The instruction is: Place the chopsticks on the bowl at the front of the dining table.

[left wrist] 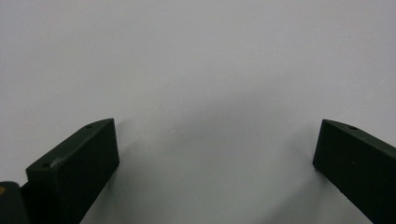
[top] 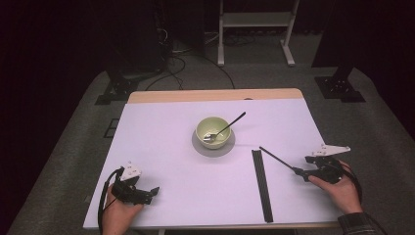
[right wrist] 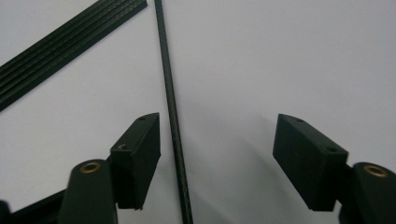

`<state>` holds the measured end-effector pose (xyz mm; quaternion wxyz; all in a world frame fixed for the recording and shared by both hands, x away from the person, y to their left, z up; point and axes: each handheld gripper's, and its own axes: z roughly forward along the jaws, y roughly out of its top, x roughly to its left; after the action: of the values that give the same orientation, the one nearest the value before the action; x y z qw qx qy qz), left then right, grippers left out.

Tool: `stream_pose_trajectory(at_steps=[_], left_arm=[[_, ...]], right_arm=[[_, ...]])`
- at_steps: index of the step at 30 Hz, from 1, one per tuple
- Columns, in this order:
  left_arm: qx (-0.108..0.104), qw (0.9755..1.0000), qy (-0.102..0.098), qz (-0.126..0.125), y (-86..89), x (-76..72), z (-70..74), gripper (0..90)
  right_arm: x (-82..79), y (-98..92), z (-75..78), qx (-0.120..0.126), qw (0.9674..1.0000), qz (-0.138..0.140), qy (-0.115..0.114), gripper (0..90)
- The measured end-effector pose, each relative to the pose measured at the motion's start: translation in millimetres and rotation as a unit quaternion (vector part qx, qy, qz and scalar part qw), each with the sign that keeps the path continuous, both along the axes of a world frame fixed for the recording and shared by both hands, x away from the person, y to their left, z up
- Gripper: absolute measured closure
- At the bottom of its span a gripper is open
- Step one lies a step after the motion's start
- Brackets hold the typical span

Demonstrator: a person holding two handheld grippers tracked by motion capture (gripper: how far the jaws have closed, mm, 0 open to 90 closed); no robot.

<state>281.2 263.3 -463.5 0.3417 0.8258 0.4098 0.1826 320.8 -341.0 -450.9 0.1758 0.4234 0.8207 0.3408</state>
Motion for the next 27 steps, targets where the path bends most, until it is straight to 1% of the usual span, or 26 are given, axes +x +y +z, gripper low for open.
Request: stream_pose_trajectory(at_steps=[6, 9, 11, 16, 27], left_arm=[[0.0, 1.0, 0.0, 0.0, 0.0, 0.0, 0.0, 0.0], [0.0, 1.0, 0.0, 0.0, 0.0, 0.0, 0.0, 0.0], [0.0, 1.0, 0.0, 0.0, 0.0, 0.0, 0.0, 0.0], [0.0, 1.0, 0.0, 0.0, 0.0, 0.0, 0.0, 0.0], [0.0, 1.0, 0.0, 0.0, -0.1, 0.0, 0.0, 0.0]], right_arm=[[1.8, 2.7, 1.6, 0.005, 0.9999, 0.009, 0.001, 38.2], [3.9, 4.4, 1.8, 0.008, 0.9998, 0.017, 0.008, 41.9], [4.2, 4.8, 2.0, 0.009, 0.9998, 0.017, 0.01, 42.7], [6.9, 7.3, 3.3, 0.011, 0.9996, 0.024, 0.01, 47.6], [13.9, 16.1, 3.7, 0.017, 0.9988, 0.04, 0.025, 55.4]])
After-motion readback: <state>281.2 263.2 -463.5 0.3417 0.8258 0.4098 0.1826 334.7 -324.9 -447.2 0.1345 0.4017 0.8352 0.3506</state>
